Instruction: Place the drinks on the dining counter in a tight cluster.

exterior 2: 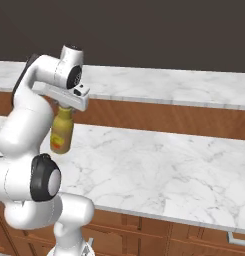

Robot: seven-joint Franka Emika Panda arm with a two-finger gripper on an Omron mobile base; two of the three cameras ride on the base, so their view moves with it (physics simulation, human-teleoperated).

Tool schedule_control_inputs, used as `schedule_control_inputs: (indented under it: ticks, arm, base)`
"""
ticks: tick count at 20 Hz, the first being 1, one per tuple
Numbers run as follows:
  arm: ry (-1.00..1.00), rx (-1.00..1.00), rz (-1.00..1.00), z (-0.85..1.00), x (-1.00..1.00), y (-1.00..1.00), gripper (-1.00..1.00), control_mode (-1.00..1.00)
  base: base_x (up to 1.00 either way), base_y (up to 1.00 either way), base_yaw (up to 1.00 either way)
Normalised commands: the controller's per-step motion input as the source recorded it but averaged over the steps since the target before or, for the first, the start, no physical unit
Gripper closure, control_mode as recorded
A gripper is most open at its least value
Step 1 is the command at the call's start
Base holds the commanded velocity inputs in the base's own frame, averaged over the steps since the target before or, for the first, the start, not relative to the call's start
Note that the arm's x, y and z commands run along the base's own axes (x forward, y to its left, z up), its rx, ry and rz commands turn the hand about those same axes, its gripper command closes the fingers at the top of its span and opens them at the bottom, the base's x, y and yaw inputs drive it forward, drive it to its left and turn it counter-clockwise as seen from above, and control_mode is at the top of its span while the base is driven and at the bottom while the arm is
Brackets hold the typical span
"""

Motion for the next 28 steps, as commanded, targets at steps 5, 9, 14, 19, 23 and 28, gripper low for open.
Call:
schedule_control_inputs:
  ticks: [5,9,14,19,23,28]
  arm:
    - [0.07,-0.04,0.06,0.58,-0.63,-0.28,1.00,-1.00]
    - [0.27,-0.33,0.06,0.47,-0.44,0.00,1.00,-1.00]
    - [0.08,-0.20,0.02,0.14,-0.44,0.15,1.00,-1.00]
    - [-0.20,0.08,0.00,0.07,-0.73,-0.11,1.00,-1.00]
    - [-0.38,0.12,0.00,0.02,-0.83,-0.10,1.00,-1.00]
    - [-0.20,0.03,0.00,0.04,-0.72,-0.11,1.00,-1.00]
  base:
    - [0.00,0.00,0.00]
    - [0.00,0.00,0.00]
    - [0.00,0.00,0.00]
    - [0.00,0.00,0.00]
    - [0.00,0.00,0.00]
    - [0.00,0.00,0.00]
